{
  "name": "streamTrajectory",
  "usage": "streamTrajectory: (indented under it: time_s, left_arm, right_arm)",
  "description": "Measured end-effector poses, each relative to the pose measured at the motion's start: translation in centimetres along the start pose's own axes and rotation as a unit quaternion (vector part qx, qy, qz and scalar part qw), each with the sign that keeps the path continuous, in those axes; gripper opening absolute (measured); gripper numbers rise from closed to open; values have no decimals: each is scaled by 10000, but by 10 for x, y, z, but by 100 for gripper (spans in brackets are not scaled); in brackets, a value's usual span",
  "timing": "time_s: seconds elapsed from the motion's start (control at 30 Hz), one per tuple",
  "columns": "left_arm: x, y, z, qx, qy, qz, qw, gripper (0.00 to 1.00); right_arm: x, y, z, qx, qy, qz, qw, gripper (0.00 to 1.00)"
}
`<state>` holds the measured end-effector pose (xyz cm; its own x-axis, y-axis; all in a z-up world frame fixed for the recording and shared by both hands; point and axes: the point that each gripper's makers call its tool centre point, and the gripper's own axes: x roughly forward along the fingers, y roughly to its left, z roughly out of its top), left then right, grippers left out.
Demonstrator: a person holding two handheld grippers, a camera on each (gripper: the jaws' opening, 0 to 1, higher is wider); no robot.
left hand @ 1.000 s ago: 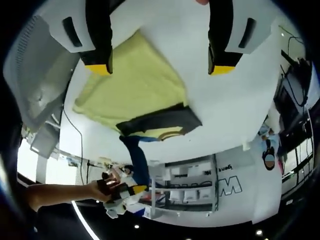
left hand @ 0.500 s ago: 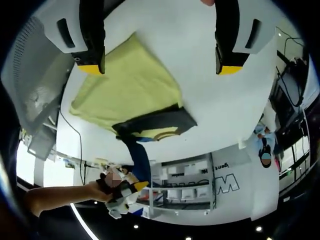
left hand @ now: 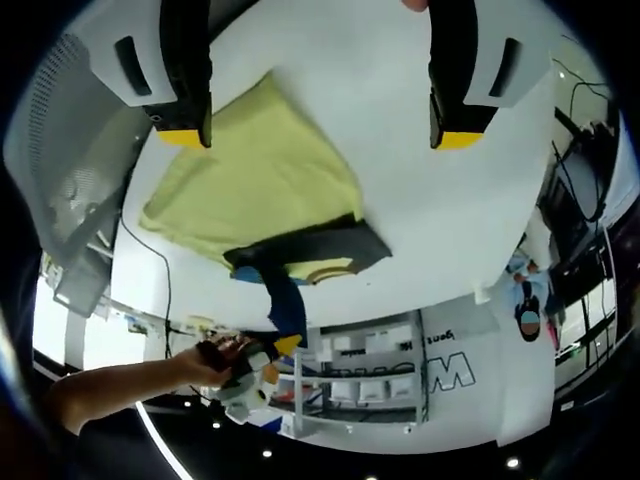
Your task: Fold the garment on the visible template until the final outline fits inside the template.
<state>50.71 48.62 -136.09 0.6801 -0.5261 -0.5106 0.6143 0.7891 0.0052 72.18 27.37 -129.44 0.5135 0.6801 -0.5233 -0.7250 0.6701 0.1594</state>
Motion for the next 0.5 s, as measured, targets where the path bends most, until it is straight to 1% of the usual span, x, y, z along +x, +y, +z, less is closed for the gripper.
streamTrajectory:
  time_s: [0.23, 0.4, 0.5]
  left_arm:
    - [-1, 1, -5, -49, 37, 8, 10000, 87]
    - [-2, 0, -6, -73, 47, 15, 10000, 87]
    - [-3, 1, -8, -64, 69, 26, 10000, 87]
  right_arm:
    - [20, 0, -7, 70, 140, -94, 9998, 0]
    - [33, 7, -17, 176, 250, -99, 9995, 0]
    - [40, 7, -24, 223, 332, -145, 9991, 0]
